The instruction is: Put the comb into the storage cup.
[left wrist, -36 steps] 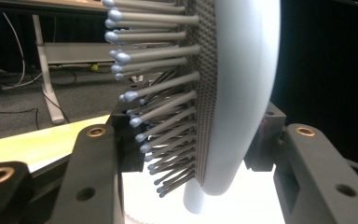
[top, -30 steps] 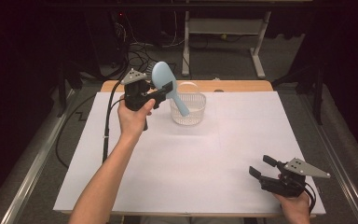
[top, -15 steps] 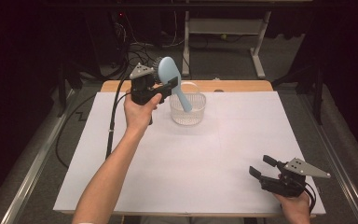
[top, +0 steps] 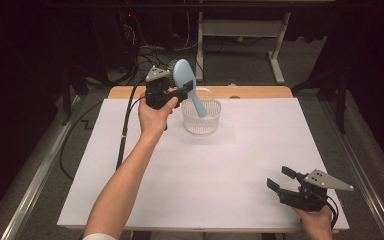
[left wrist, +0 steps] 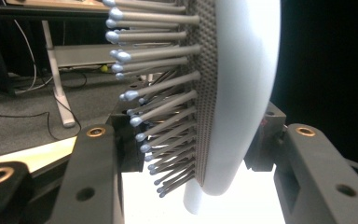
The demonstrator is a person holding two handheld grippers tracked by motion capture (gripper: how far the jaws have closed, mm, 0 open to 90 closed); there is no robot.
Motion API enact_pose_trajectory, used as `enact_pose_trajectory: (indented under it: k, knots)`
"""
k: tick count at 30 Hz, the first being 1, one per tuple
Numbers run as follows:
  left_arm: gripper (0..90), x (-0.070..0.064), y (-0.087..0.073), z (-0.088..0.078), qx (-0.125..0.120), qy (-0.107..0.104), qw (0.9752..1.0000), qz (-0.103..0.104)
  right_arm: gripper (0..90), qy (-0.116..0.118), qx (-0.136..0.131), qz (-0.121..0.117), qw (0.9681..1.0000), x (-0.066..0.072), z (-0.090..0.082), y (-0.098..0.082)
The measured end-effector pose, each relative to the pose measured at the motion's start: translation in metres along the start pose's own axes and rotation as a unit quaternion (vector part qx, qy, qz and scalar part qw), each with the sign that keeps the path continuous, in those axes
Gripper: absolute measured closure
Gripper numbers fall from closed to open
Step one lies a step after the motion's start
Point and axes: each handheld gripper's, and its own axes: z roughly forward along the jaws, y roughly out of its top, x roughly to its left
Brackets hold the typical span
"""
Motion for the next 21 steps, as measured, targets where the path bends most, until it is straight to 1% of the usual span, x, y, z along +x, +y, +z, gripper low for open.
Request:
enact_pose_trajectory:
  k: [5,10,15,21]
  knots:
    - [50.7,0.004,-0.002,0.007,0.000,0.010,0.9999,-0.008,25.6,-0.001,0.000,0.001,1.0000,0.000,0.000,0.000]
    - [50.7,0.006,-0.004,0.013,0.002,0.014,0.9998,-0.013,25.7,-0.002,-0.003,0.002,1.0000,0.000,0.000,0.000]
    - [50.7,0.008,-0.007,0.019,0.009,0.021,0.9996,-0.014,25.7,-0.001,-0.001,0.001,1.0000,0.000,0.000,0.000]
    - [50.7,0.006,-0.010,0.024,0.016,0.020,0.9996,-0.012,25.7,-0.001,-0.002,0.002,1.0000,0.000,0.000,0.000]
